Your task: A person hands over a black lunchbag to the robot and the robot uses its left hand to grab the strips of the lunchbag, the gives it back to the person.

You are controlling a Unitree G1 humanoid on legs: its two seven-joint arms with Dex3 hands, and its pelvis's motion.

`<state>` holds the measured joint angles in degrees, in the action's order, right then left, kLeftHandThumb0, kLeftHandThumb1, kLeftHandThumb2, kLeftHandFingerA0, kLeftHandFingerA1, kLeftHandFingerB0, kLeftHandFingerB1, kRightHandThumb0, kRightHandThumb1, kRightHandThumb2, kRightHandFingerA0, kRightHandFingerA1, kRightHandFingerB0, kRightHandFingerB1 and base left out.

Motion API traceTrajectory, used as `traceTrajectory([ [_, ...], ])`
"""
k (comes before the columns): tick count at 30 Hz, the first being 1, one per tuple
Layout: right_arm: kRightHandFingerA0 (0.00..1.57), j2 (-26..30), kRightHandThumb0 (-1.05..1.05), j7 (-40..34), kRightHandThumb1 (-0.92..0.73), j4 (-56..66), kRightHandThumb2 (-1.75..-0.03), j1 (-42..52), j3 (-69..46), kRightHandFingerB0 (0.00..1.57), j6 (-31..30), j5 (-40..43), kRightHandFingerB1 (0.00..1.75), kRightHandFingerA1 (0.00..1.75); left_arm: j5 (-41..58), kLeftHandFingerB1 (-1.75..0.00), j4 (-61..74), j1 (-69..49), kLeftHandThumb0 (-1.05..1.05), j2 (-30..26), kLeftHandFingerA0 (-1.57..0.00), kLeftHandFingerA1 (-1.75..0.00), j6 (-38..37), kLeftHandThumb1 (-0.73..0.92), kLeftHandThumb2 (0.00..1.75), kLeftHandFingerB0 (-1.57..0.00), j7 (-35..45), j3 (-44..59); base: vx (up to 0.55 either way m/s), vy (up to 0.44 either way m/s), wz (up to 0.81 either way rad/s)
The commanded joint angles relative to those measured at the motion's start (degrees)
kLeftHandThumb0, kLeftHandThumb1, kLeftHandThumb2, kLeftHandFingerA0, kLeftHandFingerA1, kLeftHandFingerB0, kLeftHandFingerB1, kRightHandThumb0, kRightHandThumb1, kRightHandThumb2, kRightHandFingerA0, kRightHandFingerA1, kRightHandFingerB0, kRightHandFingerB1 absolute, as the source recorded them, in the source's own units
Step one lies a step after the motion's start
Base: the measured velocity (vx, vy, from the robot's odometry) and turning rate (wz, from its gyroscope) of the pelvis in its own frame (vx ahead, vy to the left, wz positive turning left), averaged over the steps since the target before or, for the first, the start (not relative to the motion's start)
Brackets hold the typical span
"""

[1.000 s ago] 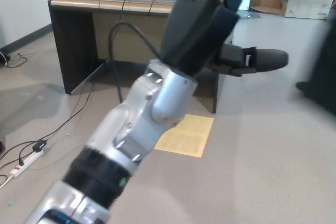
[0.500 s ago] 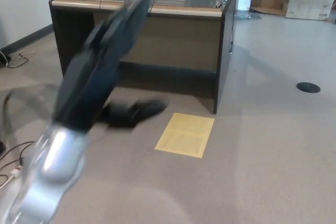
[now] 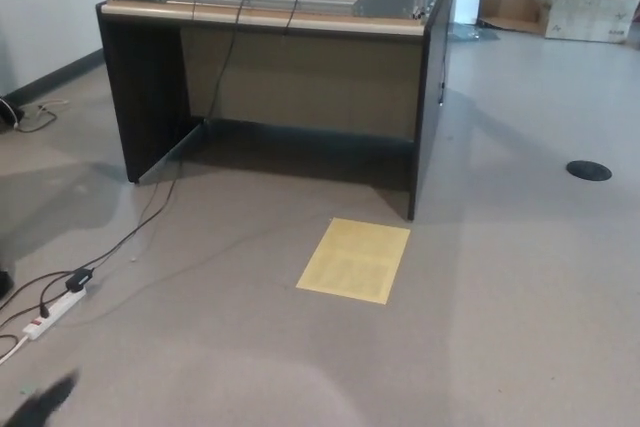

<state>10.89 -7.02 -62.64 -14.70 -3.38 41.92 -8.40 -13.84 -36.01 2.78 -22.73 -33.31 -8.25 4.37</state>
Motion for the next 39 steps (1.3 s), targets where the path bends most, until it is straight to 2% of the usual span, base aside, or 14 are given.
traceTrajectory([
  [1, 0.5, 0.15, -0.57, 1.71, -0.57, -0.45, -0.8, -0.69, -2.52, 0.1, 0.07, 3.63, 0.37, 0.56, 13.12, -0.24, -11.88, -0.98, -0.39, -1.67, -0.09, -0.3, -7.24, 0.41, 0.54, -0.1, 12.46, 5.99, 0.0, 0.0, 0.0],
  [2, 0.51, 0.16, -0.57, 0.81, -0.56, -0.59, -0.8, -0.78, -2.34, 0.11, 0.16, 2.97, 0.37, 0.56, 13.43, -0.48, -13.34, -0.04, -0.25, -1.73, -0.01, -0.49, -6.22, 0.25, 0.81, 0.0, 13.86, 6.36, 0.0, 0.0, 0.0],
  [13, 0.51, 0.47, -0.6, 1.82, -0.57, -1.11, -0.82, -1.1, -2.45, 0.14, 0.22, 2.66, 0.39, 0.57, 13.73, -0.47, -18.94, 1.19, -0.24, -1.57, -0.01, -0.49, -9.7, 0.34, 0.86, 0.0, 18.5, 7.36, 0.0, 0.0, 0.0],
  [16, 0.54, 0.69, -0.62, -0.15, -0.56, -1.19, -0.83, -0.96, -1.75, 0.15, 0.16, 1.2, 0.39, 0.57, 14.49, -0.47, -19.83, 1.28, -0.25, -1.46, 0.0, -0.49, -10.69, 0.34, 0.86, 0.0, 19.76, 7.75, 0.0, 0.0, 0.0],
  [30, 0.54, 0.46, -0.61, 0.81, -0.57, -1.53, -0.84, -1.46, -1.63, 0.2, -0.18, 1.71, 0.41, 0.57, 12.67, -0.47, -22.13, 1.66, -0.27, -2.47, 0.0, -0.48, -14.02, 0.33, 0.87, 0.0, 19.01, 7.29, 0.0, 0.0, 0.0],
  [31, 0.61, 0.41, -0.56, 0.73, -0.66, -1.69, -0.6, -1.86, -1.7, 0.25, -0.21, 1.79, 0.29, 0.48, 12.8, -0.47, -22.39, 2.06, -0.26, -2.5, 0.0, -0.48, -14.19, 0.33, 0.87, 0.0, 19.14, 7.33, 0.0, 0.0, 0.0],
  [39, 0.63, 0.23, -0.56, 1.29, -0.65, -1.7, -0.6, -1.42, -2.04, 0.28, -0.35, 2.43, 0.3, 0.48, 13.32, -0.47, -22.7, 1.9, -0.27, -2.16, 0.0, -0.49, -13.64, 0.33, 0.87, 0.0, 19.88, 7.39, 0.0, 0.0, 0.0],
])
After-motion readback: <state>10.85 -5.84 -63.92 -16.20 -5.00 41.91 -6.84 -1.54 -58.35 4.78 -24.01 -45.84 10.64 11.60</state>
